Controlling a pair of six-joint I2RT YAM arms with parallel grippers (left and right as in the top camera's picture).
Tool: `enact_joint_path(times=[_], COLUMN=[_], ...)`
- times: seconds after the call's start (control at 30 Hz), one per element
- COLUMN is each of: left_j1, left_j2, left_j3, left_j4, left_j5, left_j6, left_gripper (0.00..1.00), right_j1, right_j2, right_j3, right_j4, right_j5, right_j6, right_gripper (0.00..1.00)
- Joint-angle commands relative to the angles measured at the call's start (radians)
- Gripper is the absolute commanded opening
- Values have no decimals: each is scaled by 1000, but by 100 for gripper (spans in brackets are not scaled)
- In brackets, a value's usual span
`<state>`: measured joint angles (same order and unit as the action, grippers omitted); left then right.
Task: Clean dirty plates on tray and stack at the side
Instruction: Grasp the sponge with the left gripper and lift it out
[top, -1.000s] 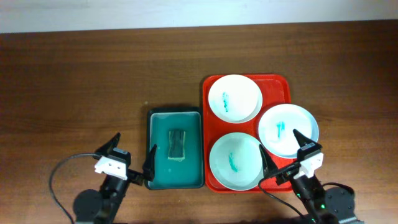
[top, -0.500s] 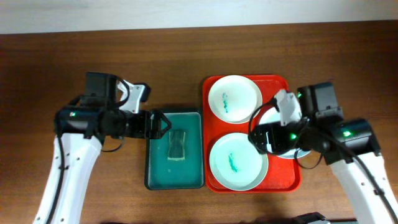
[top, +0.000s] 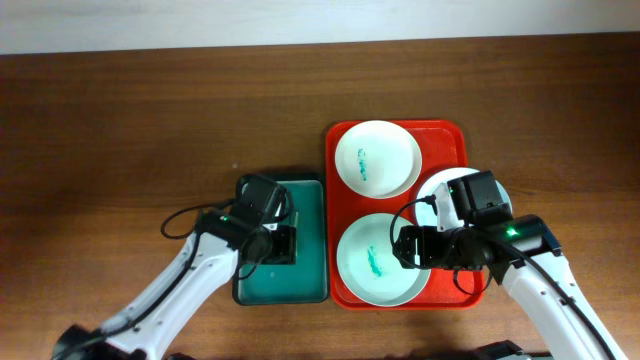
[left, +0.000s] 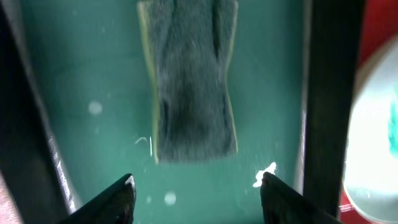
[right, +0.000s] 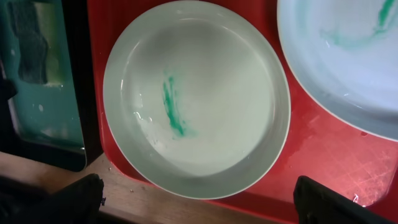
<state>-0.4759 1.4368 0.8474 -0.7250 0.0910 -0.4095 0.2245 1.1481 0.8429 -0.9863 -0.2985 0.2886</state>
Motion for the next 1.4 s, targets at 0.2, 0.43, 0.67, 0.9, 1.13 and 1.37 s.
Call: enact_joint_path(times=[0.2, 0.43, 0.67, 0.9, 1.13, 1.37], left_j1=[-3, -3, 8, 8, 12, 7], left_j2=[289, 462, 470, 602, 597, 597], left_j3=[256, 296, 495, 492, 719, 621], left_j4=[-165, -139, -291, -88, -315, -455], left_j5=[23, -5, -43, -122, -113, -31], left_j6=[0, 13, 90, 89, 188, 10], left_gripper=[53, 11, 66, 22, 75, 59], right_j1=[6, 6, 6, 6, 6, 6], right_j2=[-8, -8, -8, -8, -8, -8], right_j3=[-2, -2, -2, -2, -2, -2], right_j4=[4, 4, 4, 7, 14, 14], right_j5=[-8, -8, -8, -8, -8, -8], right_j6=[8, 8, 8, 8, 9, 8], right_gripper=[98, 98, 98, 98, 98, 98])
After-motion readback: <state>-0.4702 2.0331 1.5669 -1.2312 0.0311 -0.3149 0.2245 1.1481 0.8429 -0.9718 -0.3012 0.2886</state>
